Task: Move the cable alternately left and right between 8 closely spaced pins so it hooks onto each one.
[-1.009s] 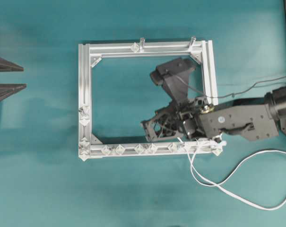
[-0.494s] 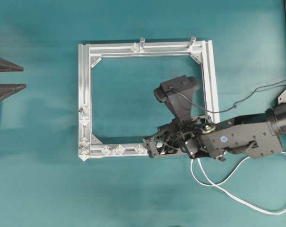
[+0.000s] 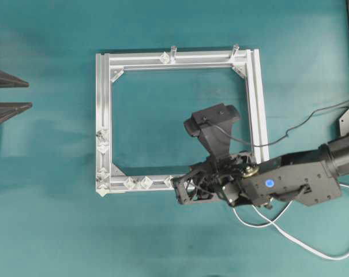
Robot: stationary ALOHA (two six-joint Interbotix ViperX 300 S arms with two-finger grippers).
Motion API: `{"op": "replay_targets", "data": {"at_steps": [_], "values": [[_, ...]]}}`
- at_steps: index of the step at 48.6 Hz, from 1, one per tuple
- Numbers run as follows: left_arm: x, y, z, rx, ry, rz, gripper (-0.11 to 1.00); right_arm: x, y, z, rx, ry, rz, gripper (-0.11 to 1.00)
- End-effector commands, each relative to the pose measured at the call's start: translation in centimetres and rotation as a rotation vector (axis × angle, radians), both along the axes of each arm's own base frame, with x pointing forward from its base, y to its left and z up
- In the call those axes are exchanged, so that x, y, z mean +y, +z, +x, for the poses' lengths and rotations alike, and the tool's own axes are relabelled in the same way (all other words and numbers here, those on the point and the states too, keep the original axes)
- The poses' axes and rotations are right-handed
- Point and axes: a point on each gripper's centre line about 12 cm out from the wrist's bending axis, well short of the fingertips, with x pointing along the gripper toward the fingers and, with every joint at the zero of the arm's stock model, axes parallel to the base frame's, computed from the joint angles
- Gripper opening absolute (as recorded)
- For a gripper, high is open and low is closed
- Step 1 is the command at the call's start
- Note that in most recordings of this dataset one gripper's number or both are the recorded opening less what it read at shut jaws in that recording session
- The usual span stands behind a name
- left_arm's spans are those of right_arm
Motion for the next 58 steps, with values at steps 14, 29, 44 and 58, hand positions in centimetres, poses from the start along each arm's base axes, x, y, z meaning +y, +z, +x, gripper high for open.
{"op": "replay_targets", "data": {"at_steps": [14,29,44,58], "values": [[0.0,0.33,0.15,-0.003,-0.003,0.002,0.64,0.88,1.65,0.15,-0.014,0.0,0.003,0.15],[0.02,0.35,0.15,-0.004,-0.002,0.004,0.64,0.88,1.53,0.16,-0.011,0.0,0.002,0.15],[0.02,0.35,0.15,-0.004,-0.001,0.003,0.64,0.87,1.48,0.13,-0.009,0.0,0.002,0.15],[0.02,0.35,0.15,-0.004,-0.002,0.004,0.64,1.03,1.62,0.2,-0.016,-0.011,0.009,0.15]]}}
